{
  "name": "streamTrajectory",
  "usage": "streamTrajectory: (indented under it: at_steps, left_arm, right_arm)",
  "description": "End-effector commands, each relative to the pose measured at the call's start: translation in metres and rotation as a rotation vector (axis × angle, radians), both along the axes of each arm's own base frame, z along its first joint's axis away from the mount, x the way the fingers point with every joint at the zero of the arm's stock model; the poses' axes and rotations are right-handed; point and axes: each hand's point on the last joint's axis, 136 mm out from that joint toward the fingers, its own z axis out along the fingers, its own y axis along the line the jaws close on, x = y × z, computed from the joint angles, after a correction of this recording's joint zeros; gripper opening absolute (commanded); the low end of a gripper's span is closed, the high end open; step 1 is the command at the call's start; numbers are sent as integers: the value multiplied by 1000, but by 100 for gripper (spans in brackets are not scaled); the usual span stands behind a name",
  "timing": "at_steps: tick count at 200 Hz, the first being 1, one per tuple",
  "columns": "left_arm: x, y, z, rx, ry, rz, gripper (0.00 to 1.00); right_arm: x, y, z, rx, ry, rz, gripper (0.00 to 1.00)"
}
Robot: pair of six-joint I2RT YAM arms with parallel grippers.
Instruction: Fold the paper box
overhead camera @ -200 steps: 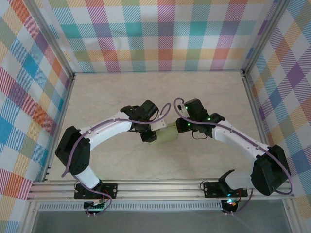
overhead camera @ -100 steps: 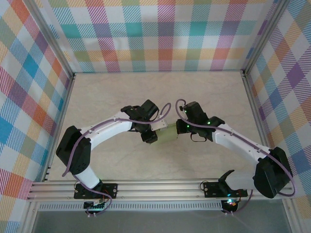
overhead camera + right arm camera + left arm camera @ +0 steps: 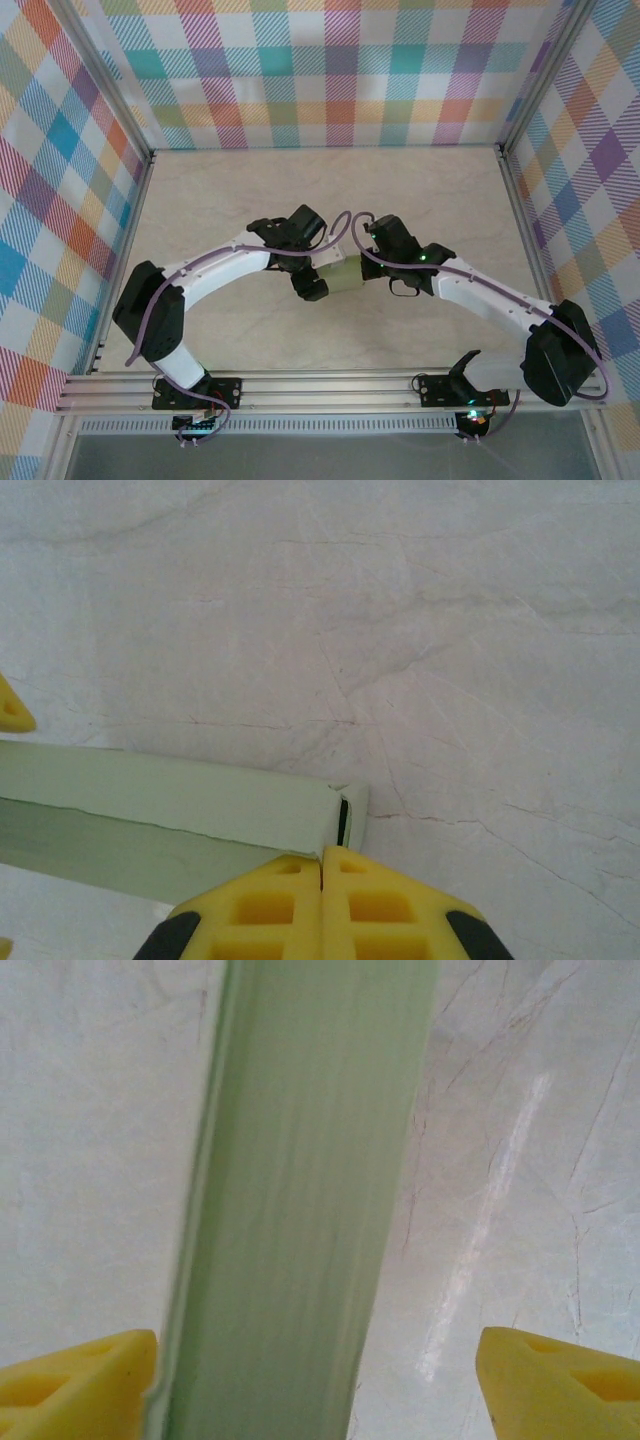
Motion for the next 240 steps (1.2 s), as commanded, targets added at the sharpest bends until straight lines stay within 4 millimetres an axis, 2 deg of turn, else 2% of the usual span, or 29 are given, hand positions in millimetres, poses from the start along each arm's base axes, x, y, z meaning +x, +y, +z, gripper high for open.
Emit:
streamTrajectory:
  at_steps: [1,17,62,83,106,141,164,184,240]
  left_arm:
    - [6,-2,31,-84,-105,7,90]
    - [11,0,42,-108,-149,37,100]
    - [10,13,76,-234,-173,206,100]
    - [17,36,80,-233,-169,415,100]
    - [8,54,75,-176,-121,519,100]
    - [-5,60,66,-127,-72,500,79]
    - [-1,60,60,-107,-73,497,60]
    - [2,56,54,-96,-62,494,49]
    - [11,45,37,-88,-31,501,35]
  right_arm:
    - [-7,-5,-10,-75,40,19,0]
    - [-6,-4,-8,-76,44,16,0]
    - [-5,0,-1,-70,57,13,0]
    - [-5,0,2,-70,65,13,0]
    - [-6,1,3,-67,73,13,0]
    - [-5,5,6,-57,81,18,0]
    - [-4,7,7,-62,87,22,0]
    - [-4,7,7,-59,89,21,0]
    - [-6,10,7,-45,102,23,0]
